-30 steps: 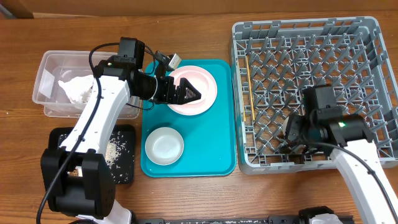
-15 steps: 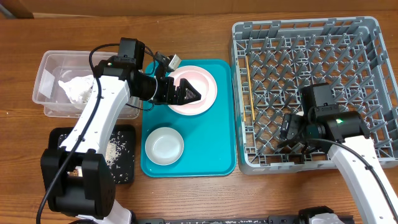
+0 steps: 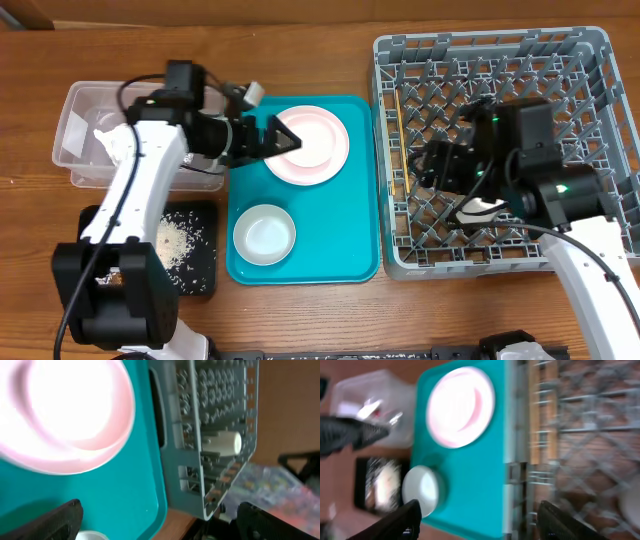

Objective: Sort waste into correct bins and load items into the dishwasher
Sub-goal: 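Move the right gripper left to the grey bowl on the teal tray, then grasp the rim of the grey bowl with the right gripper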

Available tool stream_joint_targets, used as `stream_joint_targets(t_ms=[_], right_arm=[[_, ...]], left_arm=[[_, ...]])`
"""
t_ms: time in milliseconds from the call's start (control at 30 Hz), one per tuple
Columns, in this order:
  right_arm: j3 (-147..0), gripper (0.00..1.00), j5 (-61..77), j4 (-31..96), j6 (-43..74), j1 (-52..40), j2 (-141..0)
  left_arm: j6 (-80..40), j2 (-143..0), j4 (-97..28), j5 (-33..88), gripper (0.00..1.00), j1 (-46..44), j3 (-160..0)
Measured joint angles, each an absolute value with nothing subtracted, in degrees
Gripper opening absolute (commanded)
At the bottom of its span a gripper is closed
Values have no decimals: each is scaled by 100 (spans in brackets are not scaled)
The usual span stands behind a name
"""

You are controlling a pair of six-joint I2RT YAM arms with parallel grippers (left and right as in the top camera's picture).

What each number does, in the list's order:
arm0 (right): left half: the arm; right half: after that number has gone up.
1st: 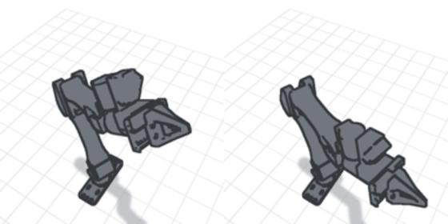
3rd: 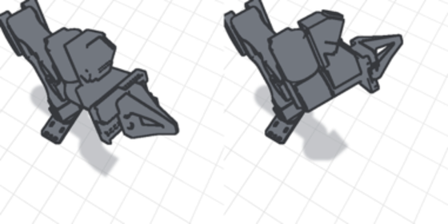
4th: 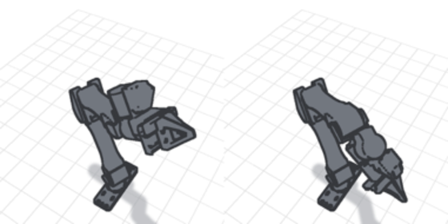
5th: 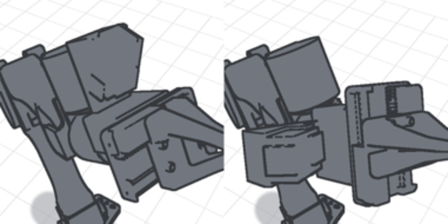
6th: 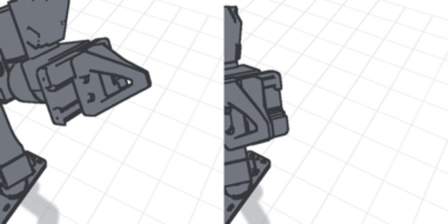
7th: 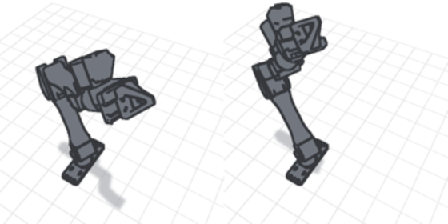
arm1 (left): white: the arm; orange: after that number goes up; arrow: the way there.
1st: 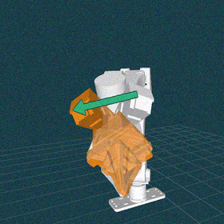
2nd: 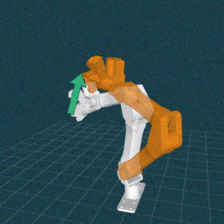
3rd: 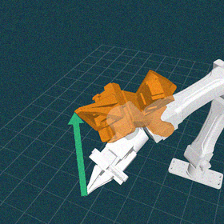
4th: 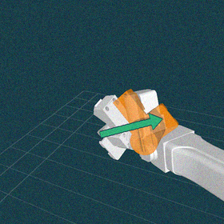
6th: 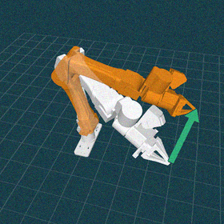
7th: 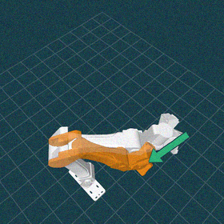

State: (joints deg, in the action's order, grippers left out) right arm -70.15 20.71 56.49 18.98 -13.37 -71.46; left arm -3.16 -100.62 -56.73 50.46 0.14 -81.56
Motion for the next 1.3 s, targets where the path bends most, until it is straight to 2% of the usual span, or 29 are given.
stream_joint_targets(t_ms=[400, 767, 1067, 1300], right_arm=[[-7013, 72, 2165, 4495, 1789, -3500, -8097], [-7013, 73, 1496, 3175, 1295, -5555, -9714], [-7013, 73, 701, 2405, 705, -6351, -10436], [-7013, 68, 102, 2043, 436, -6490, -10619]], left_arm=[[-281, -9445, -6436, 4827, 100, 1271, -8687], [-541, -8814, -6707, 3769, 100, 2165, -8777], [-609, -8814, -6890, 3111, 100, 2458, -8777], [-609, -8814, -6901, 2969, 100, 2449, -8777]])
